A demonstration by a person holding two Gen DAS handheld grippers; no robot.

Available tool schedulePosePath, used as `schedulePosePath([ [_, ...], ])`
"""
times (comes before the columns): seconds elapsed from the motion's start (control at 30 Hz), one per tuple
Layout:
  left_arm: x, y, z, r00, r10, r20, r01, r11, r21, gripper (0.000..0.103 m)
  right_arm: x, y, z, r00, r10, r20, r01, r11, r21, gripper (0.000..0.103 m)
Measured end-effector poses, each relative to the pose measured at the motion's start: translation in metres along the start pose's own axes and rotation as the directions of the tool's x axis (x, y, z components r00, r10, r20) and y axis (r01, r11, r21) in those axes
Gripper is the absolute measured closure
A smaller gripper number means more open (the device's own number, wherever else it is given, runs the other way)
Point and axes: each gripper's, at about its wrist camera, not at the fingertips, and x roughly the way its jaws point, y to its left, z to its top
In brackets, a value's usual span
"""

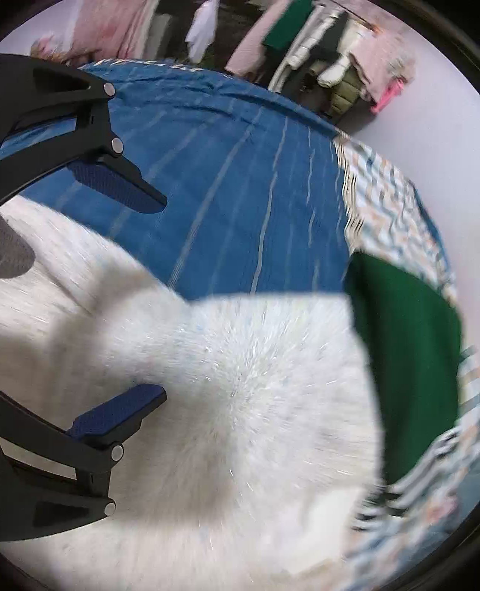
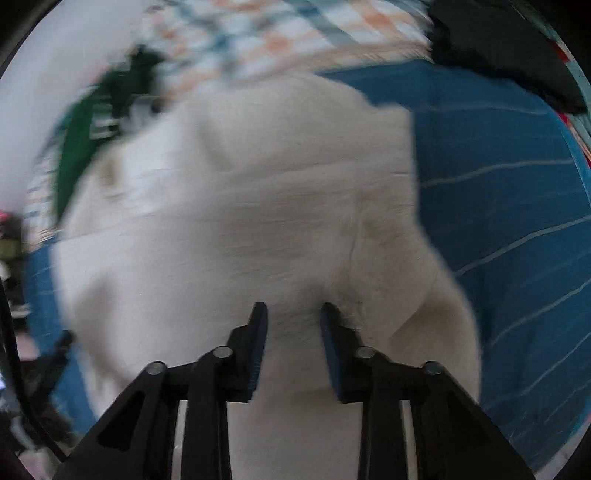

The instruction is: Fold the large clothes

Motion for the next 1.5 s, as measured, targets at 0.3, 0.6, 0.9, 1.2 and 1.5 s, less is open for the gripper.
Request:
schedulePosePath([
  [0.3, 0.018, -0.001, -0.006, 0.998, -0.052, 0.027, 0.052, 0.999, -0.011, 0.0, 0.028, 0.021, 0.016, 0.995, -0.084, -0.057, 0.082, 0.996, -0.038, 0.1],
  [0.6, -0.02, 0.008, 0.008, 1.0, 0.011, 0.002, -0.011, 0.999, -0.035, 0.0, -0.069, -0.026, 0.064, 0.993, 0.111, 0.029, -0.112, 0.992, 0.059, 0.036],
  [0.9, 0.004, -0.023, 0.012, 0.992, 0.098, -0.075, -0.102, 0.993, -0.053, 0.0, -0.015, -0.061, 0.153, 0.988, 0.133, -0.073, -0.137, 0.989, -0.058, 0.036],
  [1.2, -0.003, -0.034, 0.001, 0.97, 0.227, -0.086, -0.234, 0.968, -0.085, 0.0, 0.055, -0.028, 0.177, 0.964, 0.136, -0.229, -0.212, 0.912, -0.352, 0.094],
  [1.5, -0.005, -0.046, 0.0, 0.958, 0.278, -0.072, -0.285, 0.953, -0.104, 0.0, 0.05, -0.052, 0.199, 0.991, 0.063, -0.117, -0.1, 0.931, -0.351, 0.096],
])
